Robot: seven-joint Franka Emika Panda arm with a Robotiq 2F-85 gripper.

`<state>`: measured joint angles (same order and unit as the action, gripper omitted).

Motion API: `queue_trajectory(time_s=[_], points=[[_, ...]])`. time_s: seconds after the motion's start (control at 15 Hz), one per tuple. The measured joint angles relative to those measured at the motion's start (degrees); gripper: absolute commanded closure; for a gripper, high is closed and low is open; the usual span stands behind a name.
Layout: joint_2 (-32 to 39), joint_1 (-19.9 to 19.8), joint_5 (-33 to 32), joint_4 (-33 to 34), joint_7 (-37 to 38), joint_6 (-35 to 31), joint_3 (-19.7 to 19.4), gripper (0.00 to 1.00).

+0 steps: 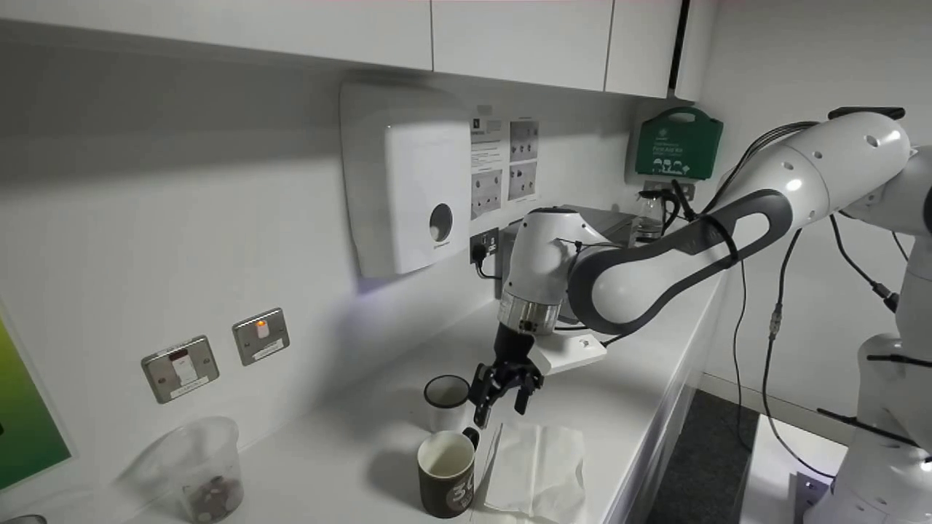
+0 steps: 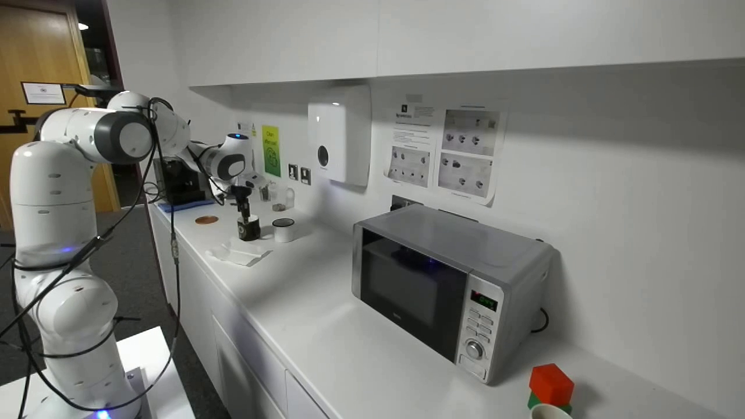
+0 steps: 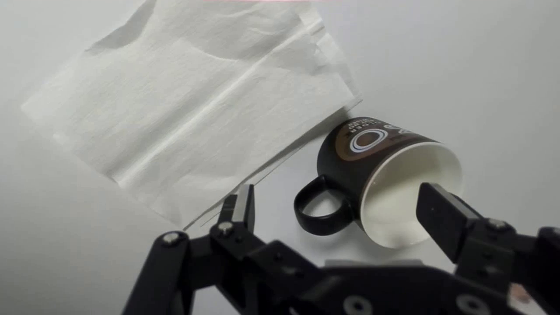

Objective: Pick up the cup and put it on the right side of the counter

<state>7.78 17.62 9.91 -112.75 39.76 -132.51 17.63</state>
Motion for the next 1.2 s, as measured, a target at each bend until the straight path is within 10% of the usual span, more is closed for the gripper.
queue_trajectory(time_s=[1.2], points=[[5.1, 1.8, 2.8, 2.4, 3.8, -5.9, -2.5, 0.00]])
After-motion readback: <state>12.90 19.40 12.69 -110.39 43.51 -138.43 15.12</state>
